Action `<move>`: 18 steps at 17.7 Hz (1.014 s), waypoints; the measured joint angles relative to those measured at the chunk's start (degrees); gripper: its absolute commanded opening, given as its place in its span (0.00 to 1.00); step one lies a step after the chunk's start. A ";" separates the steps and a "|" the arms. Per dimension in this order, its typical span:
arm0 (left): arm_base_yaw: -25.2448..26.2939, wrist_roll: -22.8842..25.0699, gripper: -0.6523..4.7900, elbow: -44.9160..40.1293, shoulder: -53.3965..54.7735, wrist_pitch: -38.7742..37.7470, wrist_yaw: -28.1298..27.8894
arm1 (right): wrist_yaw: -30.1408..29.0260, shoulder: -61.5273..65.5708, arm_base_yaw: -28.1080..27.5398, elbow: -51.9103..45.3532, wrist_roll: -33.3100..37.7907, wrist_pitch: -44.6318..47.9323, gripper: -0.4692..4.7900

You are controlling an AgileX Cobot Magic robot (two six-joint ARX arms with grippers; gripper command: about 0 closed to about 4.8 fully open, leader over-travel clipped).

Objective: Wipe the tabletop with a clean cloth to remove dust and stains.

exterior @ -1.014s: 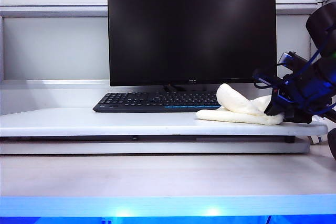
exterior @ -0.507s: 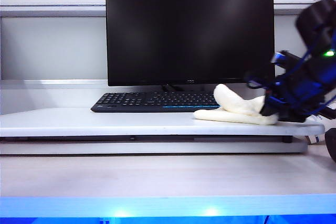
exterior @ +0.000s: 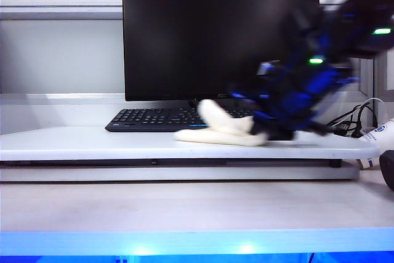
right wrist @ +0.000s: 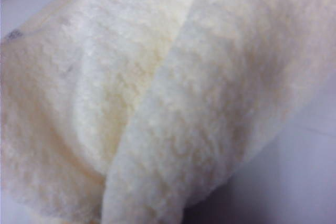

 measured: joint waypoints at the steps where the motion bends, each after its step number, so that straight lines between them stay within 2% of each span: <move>1: 0.00 0.00 0.11 0.00 0.00 0.00 0.00 | 0.02 1.68 1.29 2.75 0.17 -1.20 0.08; 8: 0.00 0.00 0.11 0.00 0.00 0.00 0.00 | -0.28 13.42 11.43 20.96 1.20 -7.63 0.08; 12: 0.00 0.00 0.11 0.00 -0.02 0.00 0.02 | -1.97 23.04 17.77 36.74 2.16 -13.07 0.08; 15: 0.00 0.00 0.11 0.00 0.00 0.00 0.02 | -3.26 27.74 19.78 45.00 3.02 -16.55 0.08; 18: 0.00 0.00 0.11 0.00 0.00 0.00 0.02 | -3.26 28.22 20.24 45.70 3.23 -16.66 0.08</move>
